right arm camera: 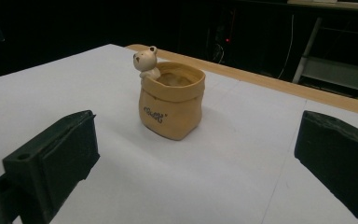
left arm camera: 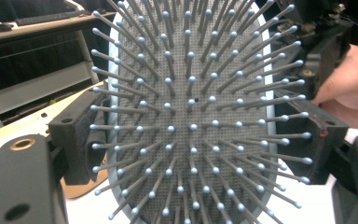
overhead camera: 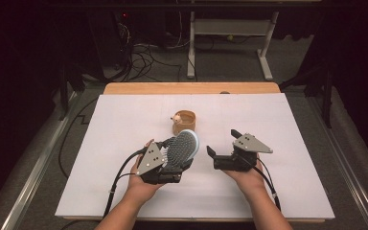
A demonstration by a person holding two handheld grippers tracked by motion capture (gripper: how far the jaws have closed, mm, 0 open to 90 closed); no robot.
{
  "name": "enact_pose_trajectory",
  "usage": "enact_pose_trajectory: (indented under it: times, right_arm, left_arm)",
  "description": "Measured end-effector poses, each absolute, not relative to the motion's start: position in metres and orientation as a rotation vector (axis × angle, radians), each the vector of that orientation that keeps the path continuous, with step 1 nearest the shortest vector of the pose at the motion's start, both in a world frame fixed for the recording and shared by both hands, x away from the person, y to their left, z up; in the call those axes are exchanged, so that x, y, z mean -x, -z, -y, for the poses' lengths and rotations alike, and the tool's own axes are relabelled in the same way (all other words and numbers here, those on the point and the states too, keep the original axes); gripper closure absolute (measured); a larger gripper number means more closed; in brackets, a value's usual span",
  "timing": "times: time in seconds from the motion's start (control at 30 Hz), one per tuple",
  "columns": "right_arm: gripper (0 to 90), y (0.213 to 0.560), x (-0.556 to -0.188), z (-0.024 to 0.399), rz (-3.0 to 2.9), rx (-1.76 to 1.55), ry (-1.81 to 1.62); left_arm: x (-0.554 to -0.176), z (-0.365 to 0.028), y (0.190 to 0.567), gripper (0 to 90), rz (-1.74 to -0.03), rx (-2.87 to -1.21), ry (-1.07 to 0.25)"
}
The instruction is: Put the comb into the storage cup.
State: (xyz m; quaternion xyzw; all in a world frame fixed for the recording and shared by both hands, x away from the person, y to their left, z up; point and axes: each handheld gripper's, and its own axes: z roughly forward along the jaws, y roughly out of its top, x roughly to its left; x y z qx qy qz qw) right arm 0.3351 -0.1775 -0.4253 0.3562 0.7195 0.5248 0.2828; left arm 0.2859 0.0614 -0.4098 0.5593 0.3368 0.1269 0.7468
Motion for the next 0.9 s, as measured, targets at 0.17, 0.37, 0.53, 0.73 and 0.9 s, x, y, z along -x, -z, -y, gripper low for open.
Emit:
enact_pose_trajectory:
  times: [0.17,0.37,0.53,0.73,0.9]
  right_arm:
    - [0.3,0.431,-0.328,0.182,-1.931,-0.966,-1.398]
    - [0.3,0.428,-0.322,0.188,-1.923,-0.971,-1.426]
    - [0.3,0.422,-0.318,0.189,-1.922,-0.958,-1.455]
    - [0.3,0.416,-0.313,0.187,-1.923,-0.954,-1.490]
    - [0.3,0.411,-0.309,0.183,-1.931,-0.934,-1.513]
  left_arm:
    - [-0.284,-0.060,0.412,20.6,-0.740,-1.224,-0.282]
    - [-0.283,-0.059,0.415,20.6,-0.742,-1.232,-0.283]
    - [-0.284,-0.058,0.416,20.6,-0.748,-1.230,-0.286]
    - [-0.284,-0.059,0.417,20.6,-0.753,-1.230,-0.289]
    - [-0.284,-0.058,0.419,20.6,-0.758,-1.234,-0.291]
